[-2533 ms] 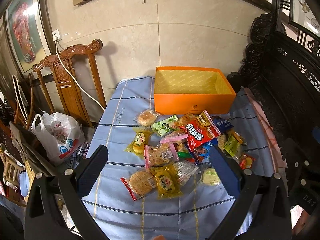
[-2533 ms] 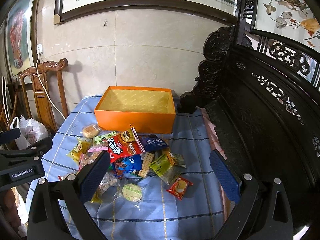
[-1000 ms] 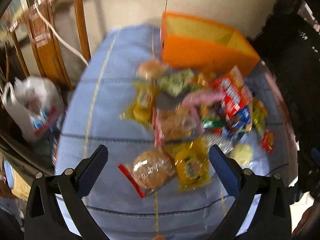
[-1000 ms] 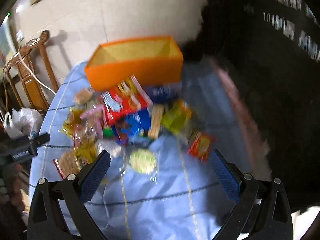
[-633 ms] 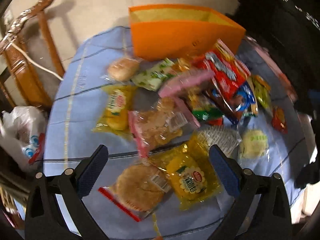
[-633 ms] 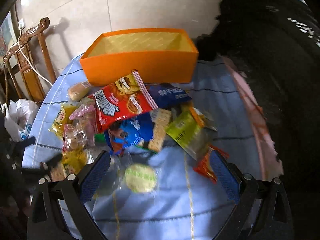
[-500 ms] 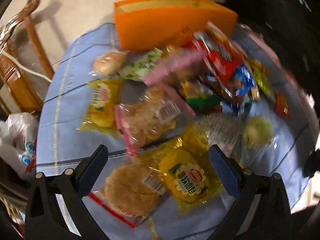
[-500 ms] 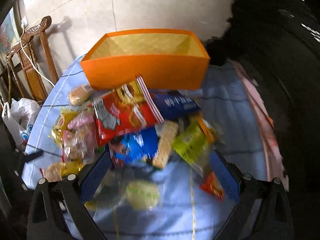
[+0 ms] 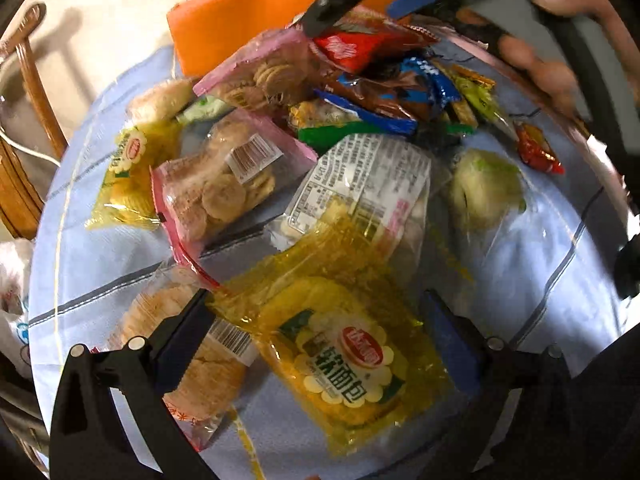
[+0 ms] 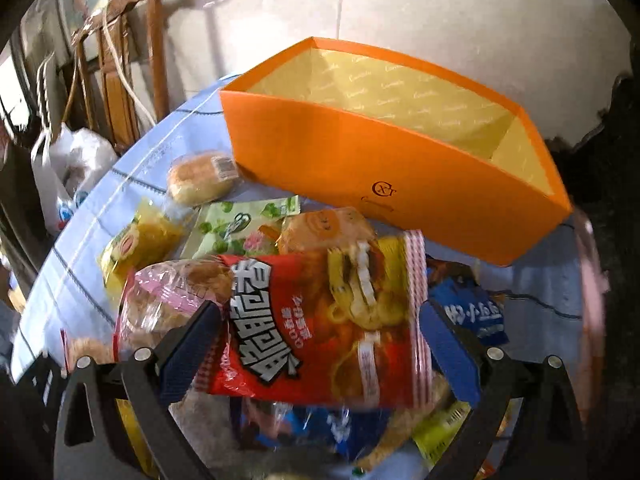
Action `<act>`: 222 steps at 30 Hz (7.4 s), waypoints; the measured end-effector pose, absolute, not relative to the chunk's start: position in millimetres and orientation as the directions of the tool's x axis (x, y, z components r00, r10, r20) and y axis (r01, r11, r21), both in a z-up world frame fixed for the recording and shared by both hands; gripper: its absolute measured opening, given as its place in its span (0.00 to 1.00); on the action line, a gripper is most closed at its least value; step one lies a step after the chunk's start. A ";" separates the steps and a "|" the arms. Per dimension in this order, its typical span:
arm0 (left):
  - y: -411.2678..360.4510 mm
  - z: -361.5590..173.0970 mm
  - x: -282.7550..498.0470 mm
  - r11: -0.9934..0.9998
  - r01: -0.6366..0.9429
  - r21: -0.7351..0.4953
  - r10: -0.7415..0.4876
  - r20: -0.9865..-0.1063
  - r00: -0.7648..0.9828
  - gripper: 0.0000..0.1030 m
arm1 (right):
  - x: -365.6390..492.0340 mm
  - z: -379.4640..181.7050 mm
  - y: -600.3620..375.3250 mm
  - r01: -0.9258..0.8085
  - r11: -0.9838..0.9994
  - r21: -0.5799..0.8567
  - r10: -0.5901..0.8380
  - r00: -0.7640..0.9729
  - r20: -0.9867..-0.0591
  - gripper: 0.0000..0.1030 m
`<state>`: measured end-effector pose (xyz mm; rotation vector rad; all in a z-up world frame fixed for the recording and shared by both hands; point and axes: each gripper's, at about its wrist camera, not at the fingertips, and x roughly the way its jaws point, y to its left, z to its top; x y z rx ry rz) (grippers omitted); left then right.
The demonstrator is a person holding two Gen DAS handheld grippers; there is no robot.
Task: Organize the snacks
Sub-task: 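Grasp the yellow bread packet with the left tool while the right tool reaches the red snack bag, then grasp the red snack bag with the right tool while the left tool holds the bread packet, then carry both held snacks over the orange box and open both tools, then grasp the round biscuit packet with the left tool while the right tool approaches a cake bag, then grasp the clear bag of round cake with the right tool while the left tool lifts its packet, then carry both packets over the orange box and open both tools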
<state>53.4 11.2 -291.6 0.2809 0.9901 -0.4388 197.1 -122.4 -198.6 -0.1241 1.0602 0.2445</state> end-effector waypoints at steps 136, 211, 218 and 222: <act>76.4 -242.3 66.4 0.854 0.510 0.105 -0.222 -0.812 0.540 0.92 | 60.5 -204.4 -194.7 -0.010 0.988 0.152 0.142 0.427 -0.893 0.86; 82.3 -214.1 84.1 0.911 0.405 -0.082 -0.313 -0.776 0.548 0.68 | 36.8 -148.3 -170.8 -0.150 0.967 0.205 0.254 0.563 -0.787 0.39; 74.1 -174.3 109.8 0.907 0.411 -0.095 -0.346 -0.725 0.596 0.68 | 63.5 -96.3 -180.5 -0.154 0.962 0.226 0.271 0.646 -0.713 0.39; 61.9 -142.6 139.6 0.901 0.425 -0.089 -0.366 -0.682 0.633 0.68 | 91.2 -65.4 -192.0 -0.137 0.965 0.224 0.254 0.692 -0.675 0.39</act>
